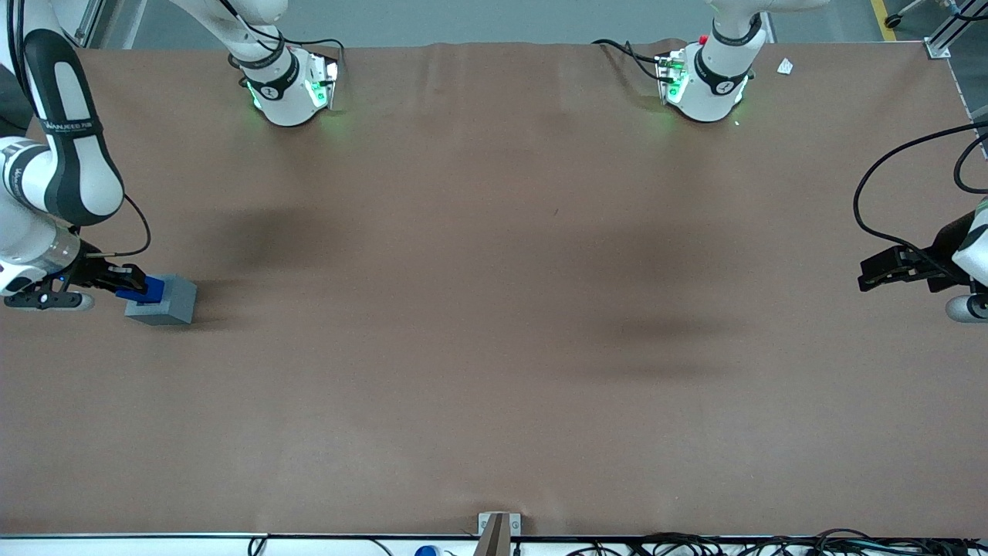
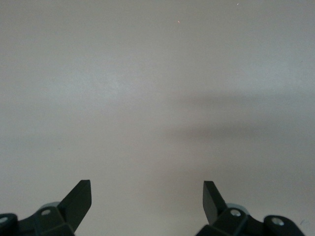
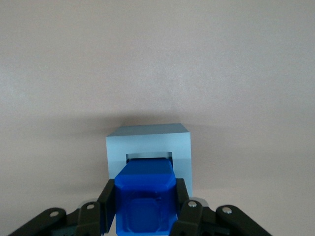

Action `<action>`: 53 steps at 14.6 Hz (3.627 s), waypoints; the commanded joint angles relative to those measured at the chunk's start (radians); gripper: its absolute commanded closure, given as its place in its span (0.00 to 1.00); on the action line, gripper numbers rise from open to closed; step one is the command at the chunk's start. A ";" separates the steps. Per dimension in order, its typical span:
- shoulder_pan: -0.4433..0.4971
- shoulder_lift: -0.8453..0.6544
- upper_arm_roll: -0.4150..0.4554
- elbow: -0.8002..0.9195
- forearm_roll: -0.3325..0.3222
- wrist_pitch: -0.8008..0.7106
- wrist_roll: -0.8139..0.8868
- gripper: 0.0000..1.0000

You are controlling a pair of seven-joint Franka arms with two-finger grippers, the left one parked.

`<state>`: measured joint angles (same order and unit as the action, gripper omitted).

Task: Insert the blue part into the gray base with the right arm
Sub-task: 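Press the blue block down into the gray base, then open the right gripper and raise it off the block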

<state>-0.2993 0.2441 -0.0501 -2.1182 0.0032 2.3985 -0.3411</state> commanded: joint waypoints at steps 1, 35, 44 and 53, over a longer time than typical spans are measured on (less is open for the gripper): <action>-0.018 0.032 0.013 -0.026 0.017 0.051 -0.021 0.97; -0.014 -0.035 0.018 0.061 0.017 -0.102 -0.018 0.00; 0.110 -0.242 0.019 0.086 0.017 -0.352 0.124 0.00; 0.207 -0.381 0.021 0.095 0.017 -0.430 0.269 0.00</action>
<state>-0.1114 -0.0919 -0.0246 -2.0084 0.0149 1.9847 -0.1141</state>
